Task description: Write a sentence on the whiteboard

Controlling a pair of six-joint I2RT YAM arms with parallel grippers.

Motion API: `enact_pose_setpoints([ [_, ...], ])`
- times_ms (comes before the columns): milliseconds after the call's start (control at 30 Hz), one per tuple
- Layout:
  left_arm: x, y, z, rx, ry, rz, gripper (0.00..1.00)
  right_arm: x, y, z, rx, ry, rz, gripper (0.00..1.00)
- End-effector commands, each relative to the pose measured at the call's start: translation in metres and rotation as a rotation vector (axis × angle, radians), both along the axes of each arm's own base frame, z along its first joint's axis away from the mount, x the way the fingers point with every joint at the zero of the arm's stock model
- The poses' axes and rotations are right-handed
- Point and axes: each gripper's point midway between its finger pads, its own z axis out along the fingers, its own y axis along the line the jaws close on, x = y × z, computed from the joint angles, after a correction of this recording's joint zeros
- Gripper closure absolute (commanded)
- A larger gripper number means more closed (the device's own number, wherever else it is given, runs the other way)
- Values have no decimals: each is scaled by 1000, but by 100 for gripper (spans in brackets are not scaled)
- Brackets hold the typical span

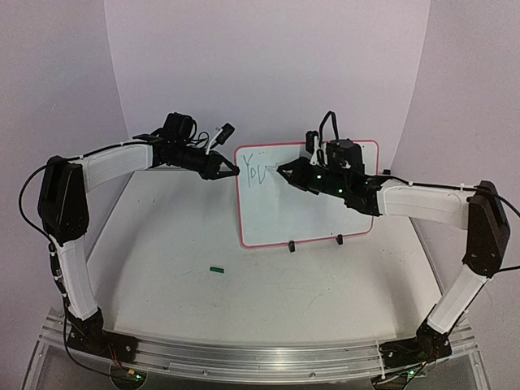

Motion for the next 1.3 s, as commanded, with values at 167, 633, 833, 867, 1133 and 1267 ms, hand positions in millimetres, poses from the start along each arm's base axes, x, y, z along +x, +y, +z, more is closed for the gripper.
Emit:
enact_pose_setpoints([
  [167,-15,-6,-10,51,-4,-26,100,-3,-8,-15,-3,37,-8,100],
  [633,-15,-6,-8,49,-9,-28,100,-10,-26,29,-8,-48,-53,100],
  [833,-16,-6,-7,48,-10,-27,100,-15,-26,53,16,-94,-31,100],
  [867,-16,-6,-7,48,-9,-28,100,-14,-26,55,17,-98,-32,100],
  [1133,-17,-7,-8,50,-9,-29,100,-2,-20,55,11,-103,-35,100],
  [1267,-17,-8,-8,51,-9,-30,100,2,-18,54,7,-103,-38,100],
])
